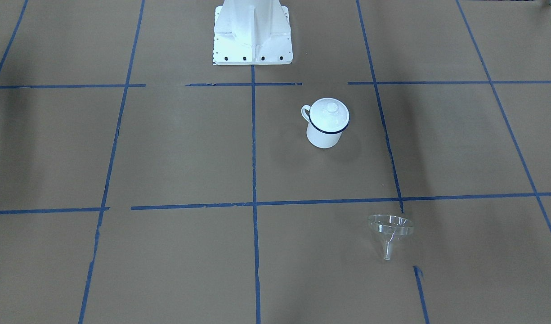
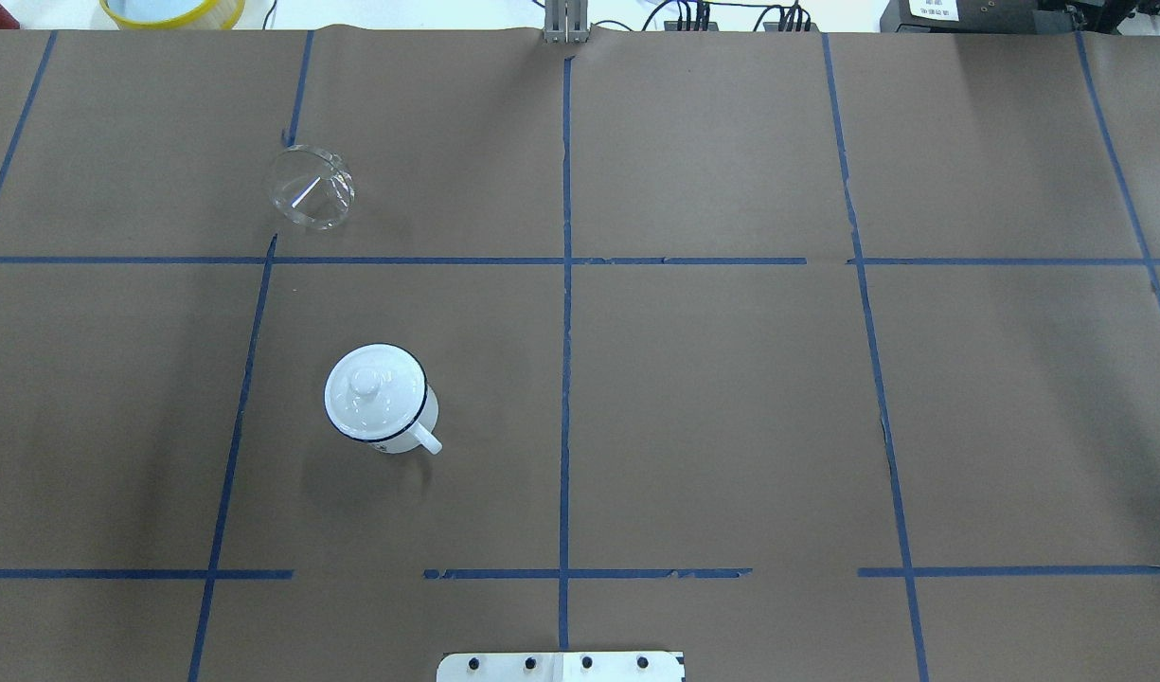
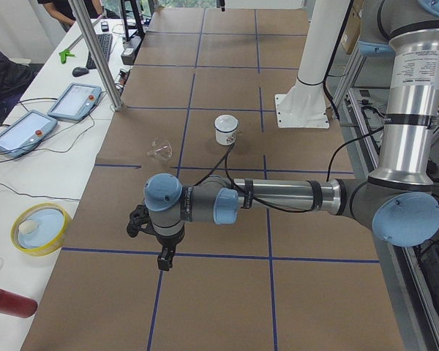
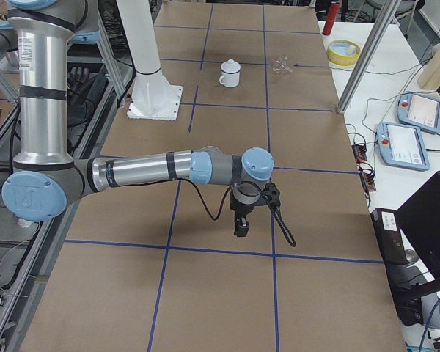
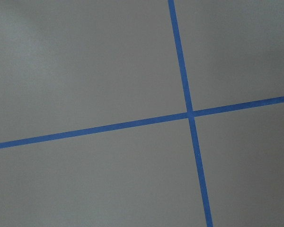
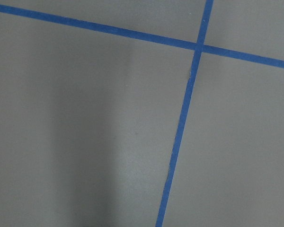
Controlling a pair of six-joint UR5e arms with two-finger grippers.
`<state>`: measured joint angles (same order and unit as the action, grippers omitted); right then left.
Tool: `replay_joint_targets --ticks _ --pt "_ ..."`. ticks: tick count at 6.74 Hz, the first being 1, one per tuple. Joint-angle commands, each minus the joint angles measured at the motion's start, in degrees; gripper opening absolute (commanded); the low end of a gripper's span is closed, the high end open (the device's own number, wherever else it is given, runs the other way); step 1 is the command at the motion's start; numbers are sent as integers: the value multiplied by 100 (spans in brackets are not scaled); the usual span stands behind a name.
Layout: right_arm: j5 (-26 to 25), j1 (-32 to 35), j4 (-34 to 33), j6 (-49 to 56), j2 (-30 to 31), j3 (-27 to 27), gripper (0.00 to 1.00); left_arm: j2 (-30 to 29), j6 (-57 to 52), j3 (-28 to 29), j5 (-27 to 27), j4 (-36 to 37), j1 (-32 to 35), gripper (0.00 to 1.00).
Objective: Place funnel on cup
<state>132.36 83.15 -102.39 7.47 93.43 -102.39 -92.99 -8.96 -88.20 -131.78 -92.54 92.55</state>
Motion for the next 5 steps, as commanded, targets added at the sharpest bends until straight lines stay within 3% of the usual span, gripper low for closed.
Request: replay_joint_targets --ticks 1,3,5 --pt "0 0 0 0 0 -1 100 1 -9 4 4 -10 0 100" --pt "0 0 0 0 0 8 100 1 -9 -22 4 -10 0 100" --pt "0 0 0 0 0 -1 100 -104 9 -555 12 77 -9 100"
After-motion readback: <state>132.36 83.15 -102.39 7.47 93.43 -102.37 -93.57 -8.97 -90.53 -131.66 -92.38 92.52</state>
